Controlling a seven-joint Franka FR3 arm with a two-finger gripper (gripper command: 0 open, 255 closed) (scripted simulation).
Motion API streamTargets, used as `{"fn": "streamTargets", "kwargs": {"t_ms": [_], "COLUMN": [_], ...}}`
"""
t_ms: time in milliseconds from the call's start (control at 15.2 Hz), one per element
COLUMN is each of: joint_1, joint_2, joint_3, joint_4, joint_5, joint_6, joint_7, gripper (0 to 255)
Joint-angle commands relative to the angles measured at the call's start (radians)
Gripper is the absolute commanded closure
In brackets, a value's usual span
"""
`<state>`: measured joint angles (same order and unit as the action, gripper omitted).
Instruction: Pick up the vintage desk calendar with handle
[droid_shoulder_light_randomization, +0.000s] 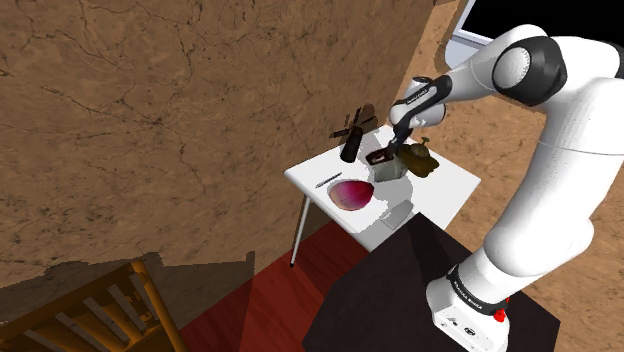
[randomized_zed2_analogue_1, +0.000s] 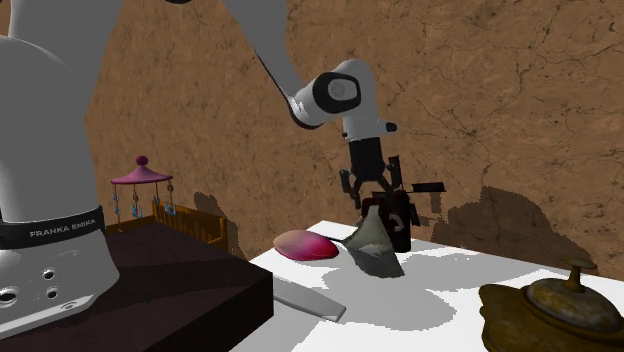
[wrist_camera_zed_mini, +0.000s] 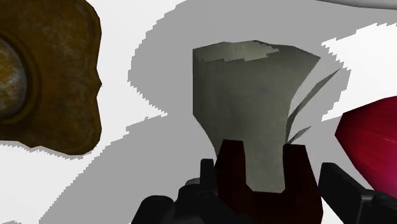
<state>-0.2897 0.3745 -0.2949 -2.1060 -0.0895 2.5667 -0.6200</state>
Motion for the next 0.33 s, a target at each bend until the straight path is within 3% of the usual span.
{"fn": "streamTargets", "kwargs": {"t_ms": [0, 264], "joint_1": [0.003, 0.006], "joint_2": [-0.023, -0.044], "joint_3": [-0.004, -0.007], "joint_4": [0.001, 0.004], "joint_5": [-0.005, -0.011], "joint_6": [-0.021, -0.046], "joint_7": [0.0, 0.001], "gripper": [255, 255]}}
